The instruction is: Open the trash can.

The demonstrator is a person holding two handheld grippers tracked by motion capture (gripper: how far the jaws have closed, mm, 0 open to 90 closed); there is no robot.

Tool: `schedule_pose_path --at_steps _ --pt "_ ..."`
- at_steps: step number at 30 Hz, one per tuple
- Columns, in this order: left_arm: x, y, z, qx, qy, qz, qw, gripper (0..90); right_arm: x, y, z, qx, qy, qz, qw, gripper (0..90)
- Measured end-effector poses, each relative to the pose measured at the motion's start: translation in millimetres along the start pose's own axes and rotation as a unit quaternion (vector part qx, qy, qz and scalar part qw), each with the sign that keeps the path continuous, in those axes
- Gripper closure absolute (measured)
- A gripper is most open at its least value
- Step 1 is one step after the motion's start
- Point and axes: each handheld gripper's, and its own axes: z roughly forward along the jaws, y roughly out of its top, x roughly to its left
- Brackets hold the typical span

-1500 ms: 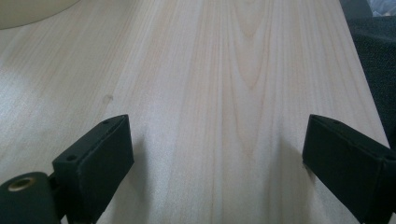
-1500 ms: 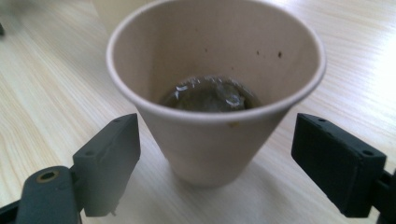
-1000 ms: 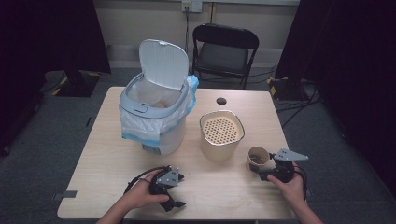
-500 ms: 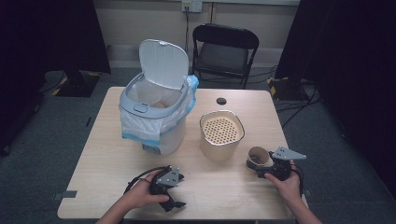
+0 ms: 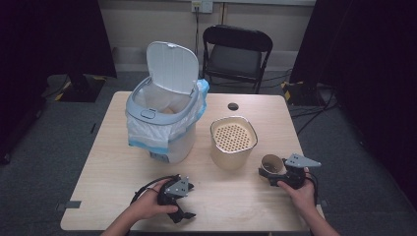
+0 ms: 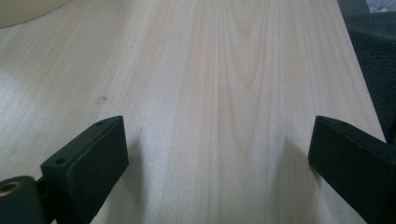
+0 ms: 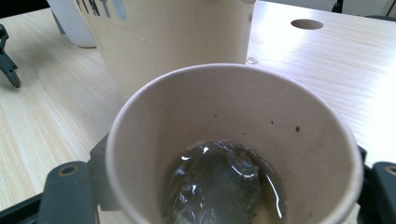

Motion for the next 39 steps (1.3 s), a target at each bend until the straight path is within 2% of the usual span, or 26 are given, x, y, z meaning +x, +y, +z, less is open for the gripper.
schedule_pose_path --at_steps 4,11,22,29,39 --pt "-0.1 0.1 0.0 0.000 0.000 0.000 1.0000 4.0 0.3 1.7 -0.1 0.004 -0.002 -0.007 1.0000 23.8" --pt "-0.2 0.1 0.0 0.001 0.000 -0.001 1.0000 4.0 -2.1 8.5 0.0 0.003 -0.008 -0.005 1.0000 24.1" --pt "-0.2 0.2 -0.1 0.001 0.001 0.000 1.0000 4.0 -10.6 25.9 9.0 0.011 -0.016 -0.014 0.9997 24.7" --pt "-0.1 0.2 -0.2 0.002 0.000 0.001 1.0000 3.9 -17.4 32.9 14.0 0.012 -0.019 -0.009 0.9997 24.9" --pt "-0.1 0.2 -0.2 0.002 0.000 0.001 1.0000 3.9 -28.3 50.2 18.1 0.010 -0.025 -0.014 0.9995 25.1"
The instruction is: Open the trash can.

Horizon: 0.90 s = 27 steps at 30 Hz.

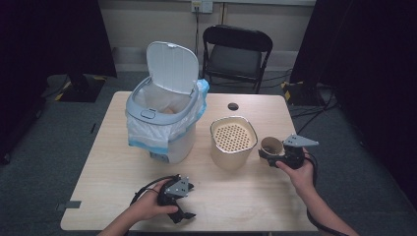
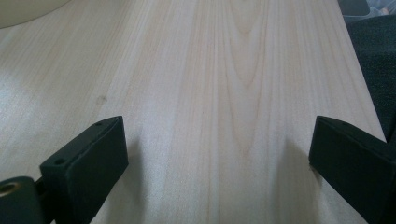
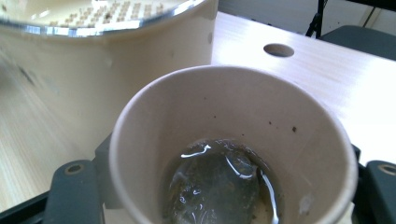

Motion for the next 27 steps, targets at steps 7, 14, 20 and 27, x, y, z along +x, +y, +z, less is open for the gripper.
schedule_pose_path --at_steps 7,14,20,27 --pt "0.0 0.0 0.0 0.000 0.000 0.000 1.0000 3.8 -14.3 15.2 -1.0 0.009 -0.011 -0.005 0.9999 25.1" --pt "0.0 0.1 0.4 0.001 -0.002 0.001 1.0000 3.2 -31.2 26.0 -1.2 0.006 -0.024 0.009 0.9996 25.1" --pt "-0.4 0.4 0.7 0.004 0.004 -0.001 1.0000 1.9 -41.7 39.4 3.2 0.003 -0.037 0.015 0.9992 25.2" --pt "-0.3 0.6 1.0 0.005 0.000 -0.001 1.0000 1.2 -44.2 52.0 12.5 0.011 -0.038 0.006 0.9992 25.2"
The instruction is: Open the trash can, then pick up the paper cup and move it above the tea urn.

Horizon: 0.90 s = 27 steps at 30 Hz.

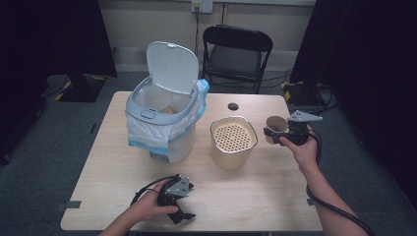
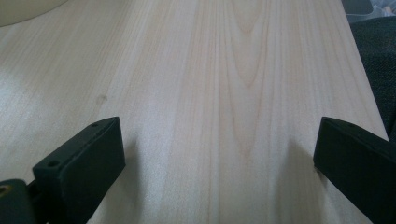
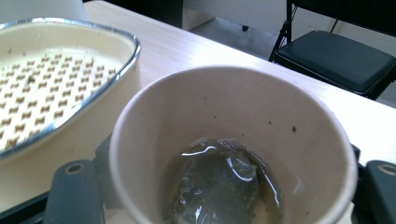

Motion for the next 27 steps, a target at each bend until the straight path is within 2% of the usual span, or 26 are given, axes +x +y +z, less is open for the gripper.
schedule_pose_path --at_steps 9,12,25,27 --pt "-0.2 0.3 0.1 0.006 0.001 0.002 1.0000 0.0 -4.3 14.4 8.4 0.003 -0.004 -0.004 1.0000 25.1" --pt "-0.1 0.3 0.1 0.006 0.000 0.002 1.0000 0.0 -5.1 18.6 11.1 0.008 -0.006 -0.012 0.9999 25.1" --pt "-0.2 0.3 0.0 0.007 0.000 0.002 1.0000 0.0 -7.3 28.4 24.9 -0.003 -0.004 -0.014 0.9999 25.2" --pt "-0.1 0.4 0.7 0.001 0.001 0.002 1.0000 0.0 -7.6 31.5 26.6 -0.003 -0.005 -0.018 0.9998 25.2"
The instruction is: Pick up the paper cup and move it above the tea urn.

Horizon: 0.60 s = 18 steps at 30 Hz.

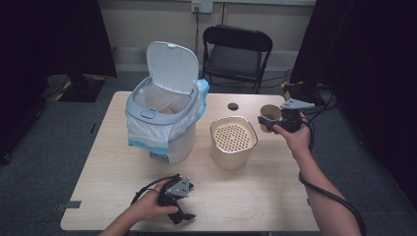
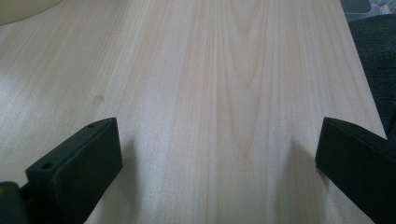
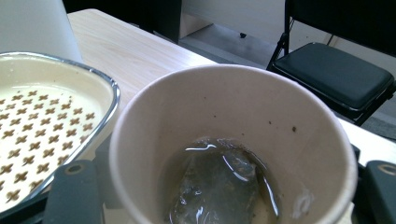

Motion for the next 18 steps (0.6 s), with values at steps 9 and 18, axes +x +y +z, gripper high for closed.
schedule_pose_path --at_steps 9,18 --pt "0.0 0.0 -0.1 0.001 0.000 0.000 1.0000 0.0 -1.9 18.1 9.7 -0.005 -0.013 -0.029 0.9995 25.2" --pt "0.6 0.3 -0.7 0.002 0.006 0.006 1.0000 0.0 3.4 35.8 21.1 -0.001 -0.020 -0.072 0.9972 25.4"
